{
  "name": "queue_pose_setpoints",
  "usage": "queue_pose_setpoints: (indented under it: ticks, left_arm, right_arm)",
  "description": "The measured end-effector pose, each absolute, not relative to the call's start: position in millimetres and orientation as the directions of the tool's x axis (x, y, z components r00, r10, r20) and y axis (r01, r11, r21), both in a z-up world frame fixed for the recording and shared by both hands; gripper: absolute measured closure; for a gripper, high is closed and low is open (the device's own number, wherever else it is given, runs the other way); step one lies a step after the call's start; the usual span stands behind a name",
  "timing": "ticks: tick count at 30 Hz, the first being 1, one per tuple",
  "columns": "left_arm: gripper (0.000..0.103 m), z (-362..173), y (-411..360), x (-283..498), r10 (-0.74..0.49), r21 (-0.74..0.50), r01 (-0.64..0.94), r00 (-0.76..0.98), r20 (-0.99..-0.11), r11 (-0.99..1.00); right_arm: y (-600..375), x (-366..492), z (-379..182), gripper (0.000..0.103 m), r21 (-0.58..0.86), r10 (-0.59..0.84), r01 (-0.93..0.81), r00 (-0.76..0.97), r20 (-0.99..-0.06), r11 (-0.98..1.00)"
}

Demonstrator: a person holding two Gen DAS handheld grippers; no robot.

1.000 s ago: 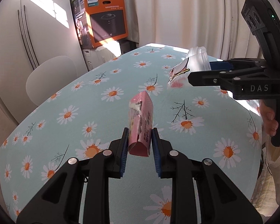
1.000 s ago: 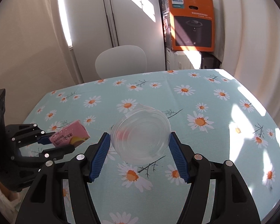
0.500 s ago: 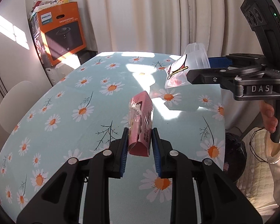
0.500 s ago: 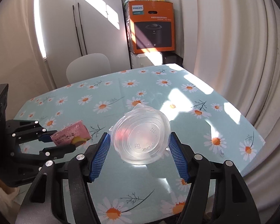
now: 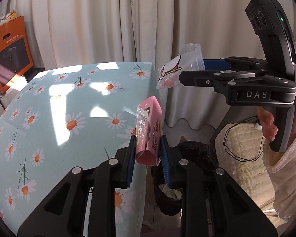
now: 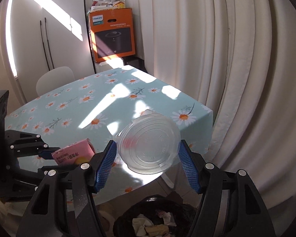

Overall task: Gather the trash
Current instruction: 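Carry the lid and pink box to the bin and open both tools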

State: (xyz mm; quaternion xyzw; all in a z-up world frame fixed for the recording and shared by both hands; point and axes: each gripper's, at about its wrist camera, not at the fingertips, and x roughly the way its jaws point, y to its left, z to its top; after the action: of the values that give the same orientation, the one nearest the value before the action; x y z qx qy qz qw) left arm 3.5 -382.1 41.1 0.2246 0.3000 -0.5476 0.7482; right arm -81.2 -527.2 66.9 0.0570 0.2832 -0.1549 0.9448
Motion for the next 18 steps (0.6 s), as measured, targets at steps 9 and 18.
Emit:
queue_pose_setpoints:
  ticks: [9, 18]
  left_arm:
    - [0.078, -7.1, -444.0, -31.8, -0.637, -0.029, 0.985, 0.087, -0.766, 0.17]
    - [0.078, -101.5, -488.9, -48.3, -0.494, 0.015, 0.992, 0.077, -0.866, 0.128]
  right_arm:
    - [-572.4, -155.9, 33.3, 0.042, -0.012, -0.391, 0.48, 0.698, -0.599, 0.877]
    - [-590.3, -187.7, -45.6, 0.042, 0.014, -0.401, 0.568, 0.598, -0.694, 0.823]
